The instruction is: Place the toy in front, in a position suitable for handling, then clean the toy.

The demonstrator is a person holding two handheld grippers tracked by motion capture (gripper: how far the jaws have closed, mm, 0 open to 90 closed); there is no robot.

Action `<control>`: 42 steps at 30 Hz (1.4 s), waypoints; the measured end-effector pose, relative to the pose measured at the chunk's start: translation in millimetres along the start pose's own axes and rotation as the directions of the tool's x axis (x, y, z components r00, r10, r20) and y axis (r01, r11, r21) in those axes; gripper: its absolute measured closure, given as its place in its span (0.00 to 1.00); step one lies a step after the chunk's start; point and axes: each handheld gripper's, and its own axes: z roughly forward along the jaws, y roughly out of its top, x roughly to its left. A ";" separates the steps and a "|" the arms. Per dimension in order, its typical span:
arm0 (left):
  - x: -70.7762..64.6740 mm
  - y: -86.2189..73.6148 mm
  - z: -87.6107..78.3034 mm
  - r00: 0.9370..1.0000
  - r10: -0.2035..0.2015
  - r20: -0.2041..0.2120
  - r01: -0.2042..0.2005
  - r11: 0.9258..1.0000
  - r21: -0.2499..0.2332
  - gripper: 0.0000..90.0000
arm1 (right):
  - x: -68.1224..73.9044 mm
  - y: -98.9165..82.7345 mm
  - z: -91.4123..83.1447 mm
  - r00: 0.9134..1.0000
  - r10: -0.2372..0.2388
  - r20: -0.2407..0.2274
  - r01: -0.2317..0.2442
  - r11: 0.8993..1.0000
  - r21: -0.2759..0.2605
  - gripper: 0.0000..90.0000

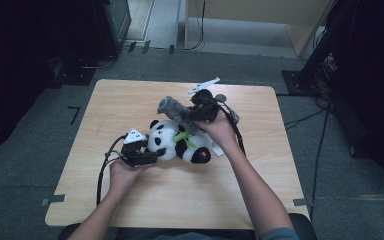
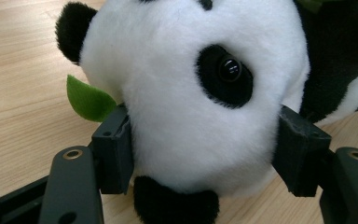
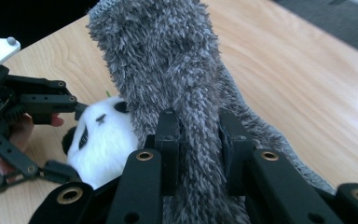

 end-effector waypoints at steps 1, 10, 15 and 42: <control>0.3 -0.1 -0.1 1.000 0.001 0.002 -0.001 1.000 0.001 0.35 | 1.7 1.6 6.8 1.000 -0.002 -0.008 0.002 1.000 0.007 0.82; 3.2 -2.9 0.2 1.000 0.018 0.017 -0.018 1.000 -0.004 0.33 | 13.0 5.5 42.2 0.999 -0.025 -0.028 0.027 0.998 0.062 0.79; 2.3 -1.7 0.6 1.000 0.007 0.012 -0.007 1.000 -0.002 0.34 | 13.7 9.4 46.8 0.998 -0.045 -0.041 0.046 0.999 0.027 0.66; 0.9 0.7 1.8 0.999 -0.042 -0.006 0.042 0.999 0.031 0.45 | -9.2 -13.1 15.3 0.994 0.003 0.105 -0.013 0.996 0.087 0.87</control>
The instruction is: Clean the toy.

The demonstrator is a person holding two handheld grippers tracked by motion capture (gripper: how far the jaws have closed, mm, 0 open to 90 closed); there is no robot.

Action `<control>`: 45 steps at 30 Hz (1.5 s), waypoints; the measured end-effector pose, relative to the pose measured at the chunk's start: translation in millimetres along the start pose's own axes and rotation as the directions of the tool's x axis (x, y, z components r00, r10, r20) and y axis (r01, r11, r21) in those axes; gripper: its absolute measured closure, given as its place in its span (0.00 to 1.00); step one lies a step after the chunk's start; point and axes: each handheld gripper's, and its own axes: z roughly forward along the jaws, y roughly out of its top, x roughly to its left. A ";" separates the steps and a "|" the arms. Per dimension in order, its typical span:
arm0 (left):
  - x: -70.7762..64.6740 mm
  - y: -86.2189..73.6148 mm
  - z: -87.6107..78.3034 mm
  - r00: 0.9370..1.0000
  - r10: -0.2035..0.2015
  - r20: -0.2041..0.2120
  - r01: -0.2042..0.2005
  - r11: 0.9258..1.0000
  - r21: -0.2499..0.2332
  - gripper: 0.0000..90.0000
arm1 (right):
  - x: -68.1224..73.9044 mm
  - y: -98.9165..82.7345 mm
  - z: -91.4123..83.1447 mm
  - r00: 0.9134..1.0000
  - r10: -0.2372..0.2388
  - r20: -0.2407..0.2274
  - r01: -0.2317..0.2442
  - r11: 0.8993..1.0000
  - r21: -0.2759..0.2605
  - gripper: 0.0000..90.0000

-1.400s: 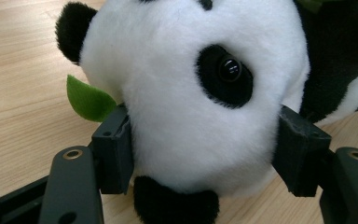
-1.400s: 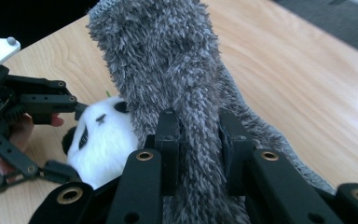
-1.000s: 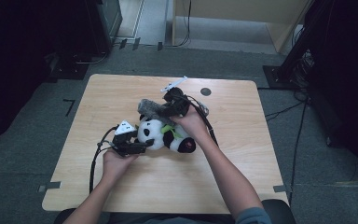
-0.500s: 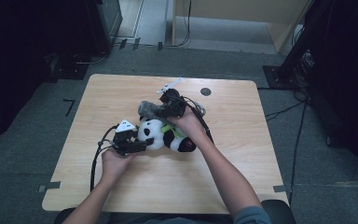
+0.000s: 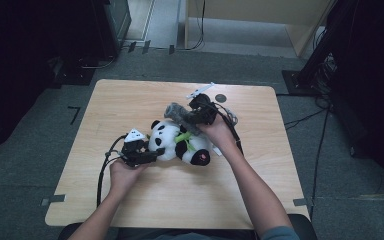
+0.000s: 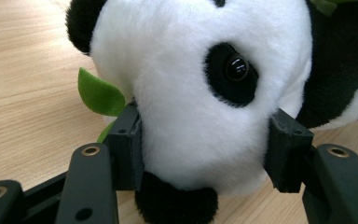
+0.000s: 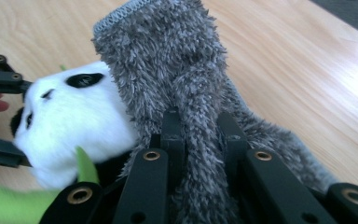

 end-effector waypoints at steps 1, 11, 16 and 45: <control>0.1 0.0 0.0 1.000 0.000 0.001 0.000 1.000 0.000 0.45 | -3.3 -1.3 -2.7 1.000 0.009 0.002 -0.009 1.000 -0.002 0.87; -0.9 -0.7 -0.5 1.000 0.016 0.000 -0.016 1.000 0.000 0.44 | -30.4 -14.0 -22.4 0.996 0.066 0.053 -0.068 0.997 0.029 0.87; -1.0 -0.7 -0.7 1.000 0.026 0.004 -0.026 1.000 -0.002 0.43 | -39.6 -16.9 -33.0 0.993 0.098 0.060 -0.099 0.995 0.004 0.87; -0.9 -1.5 -0.8 0.999 0.034 -0.003 -0.034 0.999 -0.021 0.40 | 44.0 28.5 42.0 0.989 -0.053 -0.136 0.050 0.998 -0.024 0.78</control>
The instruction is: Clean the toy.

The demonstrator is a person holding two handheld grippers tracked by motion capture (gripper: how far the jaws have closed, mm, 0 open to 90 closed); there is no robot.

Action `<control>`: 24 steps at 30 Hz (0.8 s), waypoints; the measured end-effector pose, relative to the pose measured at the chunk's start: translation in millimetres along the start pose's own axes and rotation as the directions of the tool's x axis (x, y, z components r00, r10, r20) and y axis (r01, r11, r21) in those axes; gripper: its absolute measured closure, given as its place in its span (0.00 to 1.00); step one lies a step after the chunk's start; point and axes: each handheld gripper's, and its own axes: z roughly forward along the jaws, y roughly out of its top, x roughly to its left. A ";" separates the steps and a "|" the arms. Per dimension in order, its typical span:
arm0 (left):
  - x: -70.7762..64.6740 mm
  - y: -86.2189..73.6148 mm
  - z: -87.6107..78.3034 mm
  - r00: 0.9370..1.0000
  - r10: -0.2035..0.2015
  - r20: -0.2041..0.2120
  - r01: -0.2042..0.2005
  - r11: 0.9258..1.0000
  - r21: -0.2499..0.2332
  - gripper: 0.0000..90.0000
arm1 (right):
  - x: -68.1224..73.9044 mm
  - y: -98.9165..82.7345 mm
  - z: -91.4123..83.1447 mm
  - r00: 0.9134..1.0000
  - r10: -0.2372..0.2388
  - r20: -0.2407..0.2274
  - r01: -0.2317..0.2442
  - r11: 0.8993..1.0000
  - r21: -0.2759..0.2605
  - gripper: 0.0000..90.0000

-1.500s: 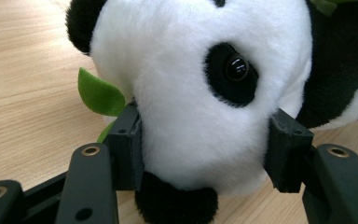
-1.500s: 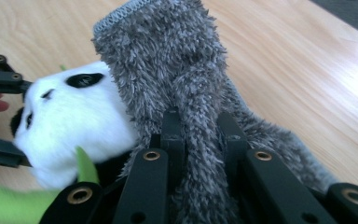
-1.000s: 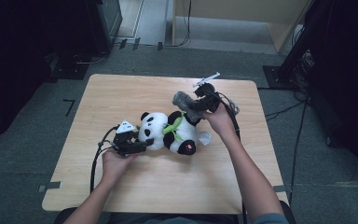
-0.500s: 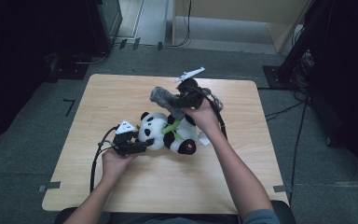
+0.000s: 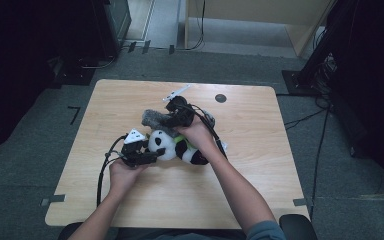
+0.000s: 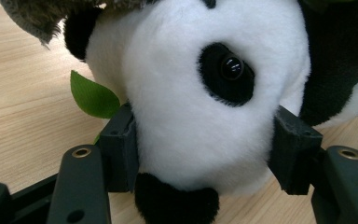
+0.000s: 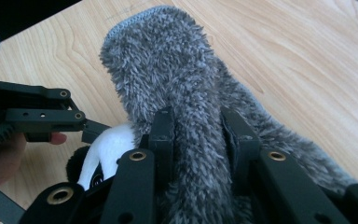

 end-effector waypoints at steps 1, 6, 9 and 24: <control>-0.4 0.2 0.0 1.000 -0.001 -0.002 0.001 1.000 0.003 0.40 | -1.5 -1.5 -0.2 1.000 0.008 -0.004 -0.008 1.000 0.000 0.79; -2.6 0.1 0.3 1.000 -0.005 -0.013 0.005 1.000 0.007 0.41 | -7.2 -9.4 -7.6 1.000 0.018 -0.015 -0.018 1.000 0.001 0.83; -1.7 -0.1 0.3 1.000 -0.010 -0.011 0.010 1.000 0.006 0.41 | -10.3 -13.2 -14.7 1.000 0.013 0.017 -0.013 1.000 0.013 0.84; 0.2 0.1 0.6 1.000 -0.031 -0.002 0.031 1.000 0.005 0.41 | -40.9 -38.0 -65.9 0.990 0.026 0.138 -0.029 0.999 0.020 0.85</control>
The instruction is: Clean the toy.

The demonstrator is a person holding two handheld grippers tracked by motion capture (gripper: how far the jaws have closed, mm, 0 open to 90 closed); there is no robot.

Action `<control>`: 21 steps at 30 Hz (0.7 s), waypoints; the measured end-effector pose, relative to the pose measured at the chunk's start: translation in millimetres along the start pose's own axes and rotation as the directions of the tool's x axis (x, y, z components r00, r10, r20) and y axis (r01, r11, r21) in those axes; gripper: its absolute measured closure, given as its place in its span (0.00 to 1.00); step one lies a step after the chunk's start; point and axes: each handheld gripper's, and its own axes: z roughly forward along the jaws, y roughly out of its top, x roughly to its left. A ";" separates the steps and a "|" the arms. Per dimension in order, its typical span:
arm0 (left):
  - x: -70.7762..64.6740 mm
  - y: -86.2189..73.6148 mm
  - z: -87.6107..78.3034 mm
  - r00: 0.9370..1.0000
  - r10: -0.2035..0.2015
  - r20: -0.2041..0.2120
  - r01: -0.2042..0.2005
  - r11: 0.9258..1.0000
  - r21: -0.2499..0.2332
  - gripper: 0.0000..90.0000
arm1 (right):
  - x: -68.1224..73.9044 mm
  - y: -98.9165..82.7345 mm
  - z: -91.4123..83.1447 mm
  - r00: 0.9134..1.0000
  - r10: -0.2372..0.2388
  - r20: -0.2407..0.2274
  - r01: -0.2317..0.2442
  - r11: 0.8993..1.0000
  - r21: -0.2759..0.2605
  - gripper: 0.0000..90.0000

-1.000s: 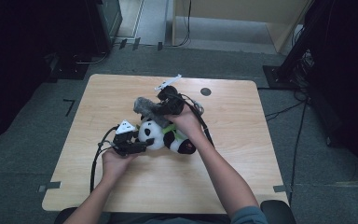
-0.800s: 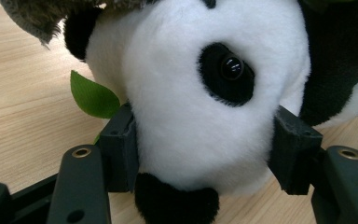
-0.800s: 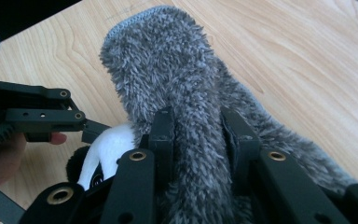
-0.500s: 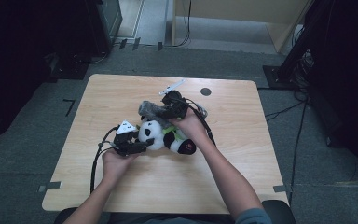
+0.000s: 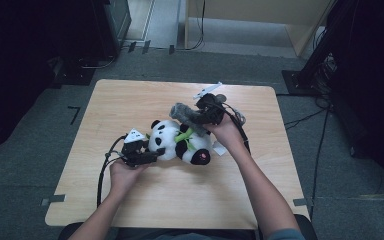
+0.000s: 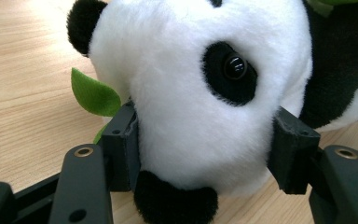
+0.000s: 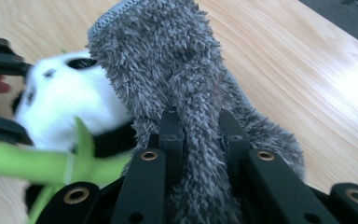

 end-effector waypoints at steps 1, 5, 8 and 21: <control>0.0 0.0 0.0 1.000 -0.001 0.000 0.001 1.000 0.000 0.41 | -2.9 -2.1 -2.7 1.000 0.005 0.012 -0.005 1.000 0.004 0.85; -0.1 -0.1 0.2 1.000 0.002 0.001 -0.002 1.000 -0.001 0.41 | -13.8 -10.7 -10.9 0.999 0.026 0.027 -0.026 1.000 0.008 0.85; 0.2 -0.3 0.2 1.000 0.005 0.003 -0.005 1.000 -0.002 0.41 | -19.8 -15.0 -17.4 0.998 0.031 0.052 -0.031 1.000 0.004 0.85; 2.6 -0.6 1.1 0.999 0.024 0.024 -0.023 1.000 -0.021 0.38 | 8.8 8.3 -31.8 1.000 -0.006 -0.028 0.004 0.995 -0.098 0.85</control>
